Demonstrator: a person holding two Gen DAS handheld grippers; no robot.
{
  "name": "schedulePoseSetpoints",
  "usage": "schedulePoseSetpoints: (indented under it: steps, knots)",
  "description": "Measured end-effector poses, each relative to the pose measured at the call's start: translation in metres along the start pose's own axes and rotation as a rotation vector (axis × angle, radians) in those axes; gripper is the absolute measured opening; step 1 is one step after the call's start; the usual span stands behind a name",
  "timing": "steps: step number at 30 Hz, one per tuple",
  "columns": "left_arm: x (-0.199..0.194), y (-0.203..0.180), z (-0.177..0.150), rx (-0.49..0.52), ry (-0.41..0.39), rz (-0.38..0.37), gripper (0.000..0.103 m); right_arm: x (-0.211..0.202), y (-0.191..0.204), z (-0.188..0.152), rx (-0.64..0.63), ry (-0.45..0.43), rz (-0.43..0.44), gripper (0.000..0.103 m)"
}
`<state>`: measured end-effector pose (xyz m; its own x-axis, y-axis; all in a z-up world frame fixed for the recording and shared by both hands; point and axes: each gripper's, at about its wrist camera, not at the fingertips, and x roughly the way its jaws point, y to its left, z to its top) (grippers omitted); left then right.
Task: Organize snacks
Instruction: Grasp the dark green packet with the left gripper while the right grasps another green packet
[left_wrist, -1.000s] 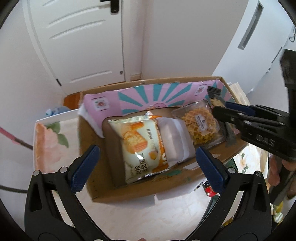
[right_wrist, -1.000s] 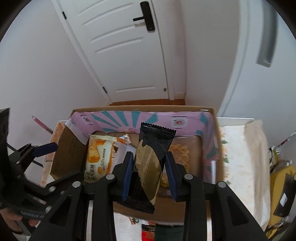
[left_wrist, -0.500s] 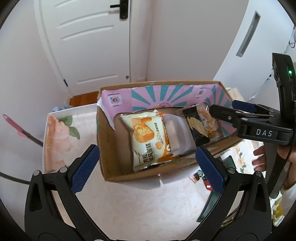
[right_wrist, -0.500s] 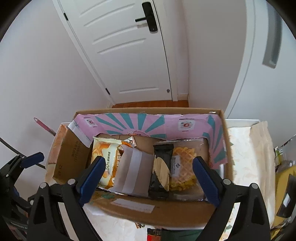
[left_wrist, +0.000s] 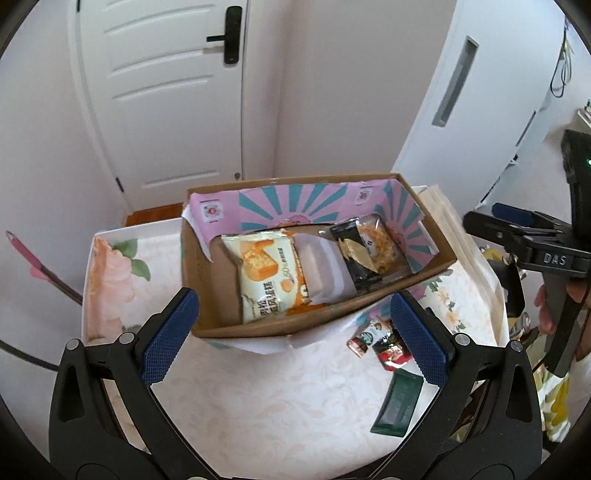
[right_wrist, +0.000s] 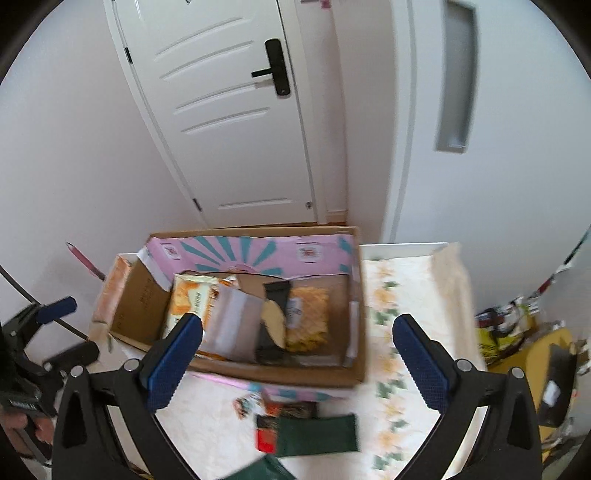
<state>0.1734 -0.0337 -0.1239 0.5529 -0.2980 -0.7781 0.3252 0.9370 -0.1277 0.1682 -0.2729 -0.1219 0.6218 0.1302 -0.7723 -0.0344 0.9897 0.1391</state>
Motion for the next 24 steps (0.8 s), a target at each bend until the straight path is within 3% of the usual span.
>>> schedulePoseSetpoints:
  steps: [5,14,24]
  knots:
    - [-0.001,-0.011,-0.011,-0.008,-0.002,0.014,0.103,-0.016,-0.015,-0.017,-0.032,-0.022,-0.033,0.103]
    - [0.005,-0.064,-0.054,0.007,0.037,0.018,0.103,-0.008,-0.042,-0.039,-0.108,0.027,0.093,0.103]
    - [0.062,-0.128,-0.137,0.056,0.133,-0.032,0.099,0.012,-0.06,-0.085,-0.277,0.104,0.229,0.103]
